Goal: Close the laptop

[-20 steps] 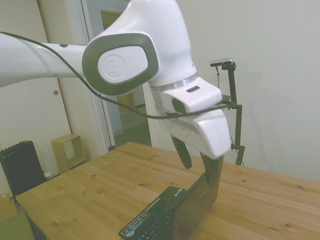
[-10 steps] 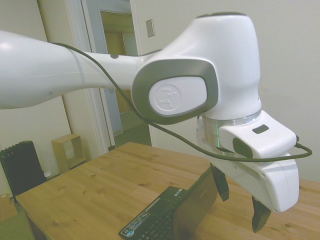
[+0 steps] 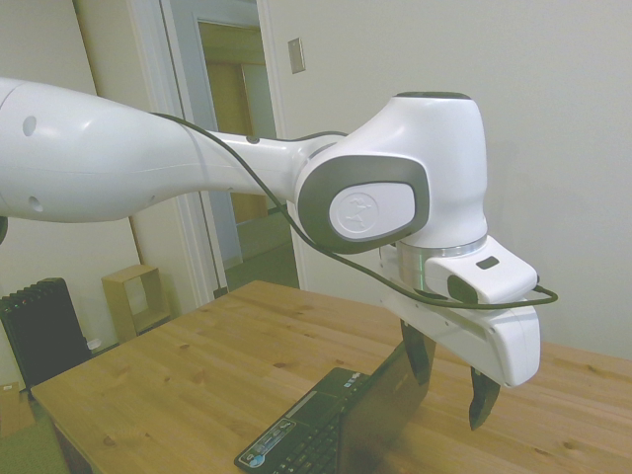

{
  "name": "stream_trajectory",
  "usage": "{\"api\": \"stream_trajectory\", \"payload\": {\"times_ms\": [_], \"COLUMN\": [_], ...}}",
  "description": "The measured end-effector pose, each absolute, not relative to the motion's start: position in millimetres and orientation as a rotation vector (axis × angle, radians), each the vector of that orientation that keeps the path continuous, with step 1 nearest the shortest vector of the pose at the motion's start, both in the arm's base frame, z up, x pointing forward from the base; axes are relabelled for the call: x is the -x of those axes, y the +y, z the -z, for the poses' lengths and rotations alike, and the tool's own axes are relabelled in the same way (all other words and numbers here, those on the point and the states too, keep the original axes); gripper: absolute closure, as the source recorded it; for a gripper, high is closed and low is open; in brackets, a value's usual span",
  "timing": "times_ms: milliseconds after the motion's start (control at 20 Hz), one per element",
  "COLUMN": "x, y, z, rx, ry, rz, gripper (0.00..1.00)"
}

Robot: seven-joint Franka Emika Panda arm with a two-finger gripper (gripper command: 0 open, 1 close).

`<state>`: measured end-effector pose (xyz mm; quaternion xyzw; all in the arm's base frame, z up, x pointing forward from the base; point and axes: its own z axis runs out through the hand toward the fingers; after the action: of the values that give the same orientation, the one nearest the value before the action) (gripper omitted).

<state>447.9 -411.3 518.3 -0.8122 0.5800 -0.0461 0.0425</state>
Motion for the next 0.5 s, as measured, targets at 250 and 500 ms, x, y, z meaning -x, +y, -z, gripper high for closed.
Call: {"api": "stream_trajectory", "payload": {"times_ms": [250, 500], "x": [-446.8, -446.5], "y": [-411.4, -411.4], "z": [-515.4, -515.0], "rx": [2.484, 2.484], "ry": [1.776, 1.777], "rz": [0.132, 0.131], "gripper": [1.00, 1.00]}}
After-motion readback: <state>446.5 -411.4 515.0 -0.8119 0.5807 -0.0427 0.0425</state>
